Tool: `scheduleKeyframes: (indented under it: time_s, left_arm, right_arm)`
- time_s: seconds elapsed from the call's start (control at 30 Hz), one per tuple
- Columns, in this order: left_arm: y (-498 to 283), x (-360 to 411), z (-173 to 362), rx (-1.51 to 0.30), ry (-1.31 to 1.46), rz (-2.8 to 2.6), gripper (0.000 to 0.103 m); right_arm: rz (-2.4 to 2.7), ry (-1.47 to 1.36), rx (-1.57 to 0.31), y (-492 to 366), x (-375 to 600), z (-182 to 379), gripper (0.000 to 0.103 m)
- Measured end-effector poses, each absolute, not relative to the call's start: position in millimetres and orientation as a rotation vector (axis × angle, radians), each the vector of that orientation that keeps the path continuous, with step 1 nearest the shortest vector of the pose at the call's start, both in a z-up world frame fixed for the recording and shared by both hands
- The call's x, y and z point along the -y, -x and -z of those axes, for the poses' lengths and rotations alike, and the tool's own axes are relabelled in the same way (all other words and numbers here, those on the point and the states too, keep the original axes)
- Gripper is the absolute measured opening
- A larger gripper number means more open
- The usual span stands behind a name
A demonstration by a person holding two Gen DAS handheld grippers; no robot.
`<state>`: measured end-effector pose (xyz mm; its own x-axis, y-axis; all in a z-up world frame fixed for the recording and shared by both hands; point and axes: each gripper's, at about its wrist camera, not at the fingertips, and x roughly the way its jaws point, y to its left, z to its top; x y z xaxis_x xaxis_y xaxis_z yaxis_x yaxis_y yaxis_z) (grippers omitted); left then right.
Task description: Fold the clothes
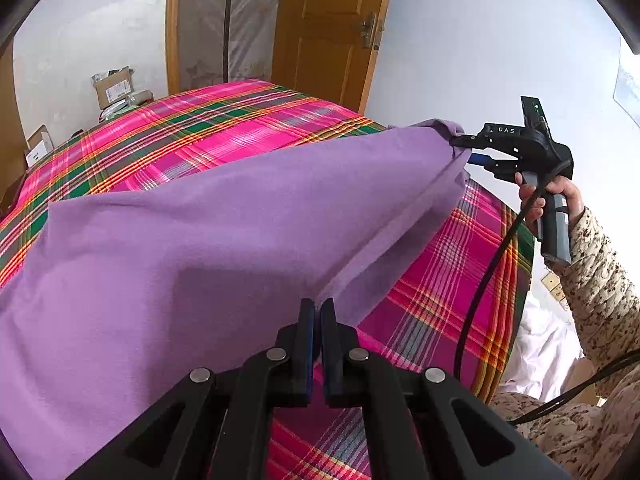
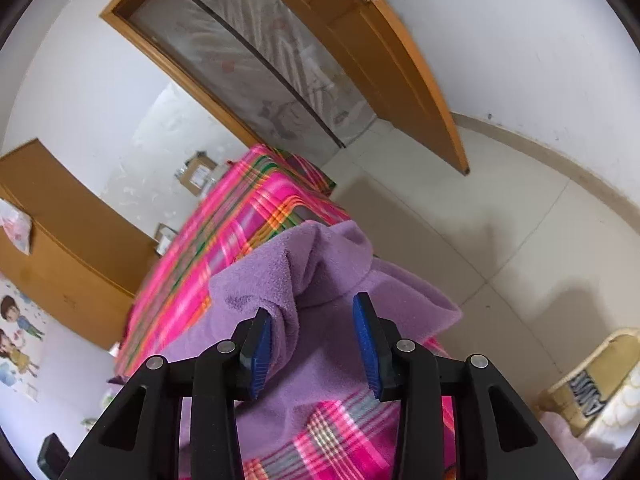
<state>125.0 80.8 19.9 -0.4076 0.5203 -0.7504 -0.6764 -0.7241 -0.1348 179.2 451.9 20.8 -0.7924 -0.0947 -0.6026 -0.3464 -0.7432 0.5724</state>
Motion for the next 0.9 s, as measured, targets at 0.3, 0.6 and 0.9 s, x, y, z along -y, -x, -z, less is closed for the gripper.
scheduleKeyframes:
  time_s: [0.3,0.6,0.9]
  left_arm:
    - [-124,-84,-18,-0.265,1.059,-2.139,0.003]
    - [-124,-84,-18,-0.254,1.055,-2.128,0.003]
    - [-126,-84,-16,-0.25,1.063,-2.123,0.003]
  right_arm:
    - [-2.552,1.078,-0.284,-176,-402,-53,0.051]
    - [-2.693,0.96,-0.035,-176,-371,-91,0.052]
    - [-2.708,1.18,0.025,-108,-365,-69,0.052]
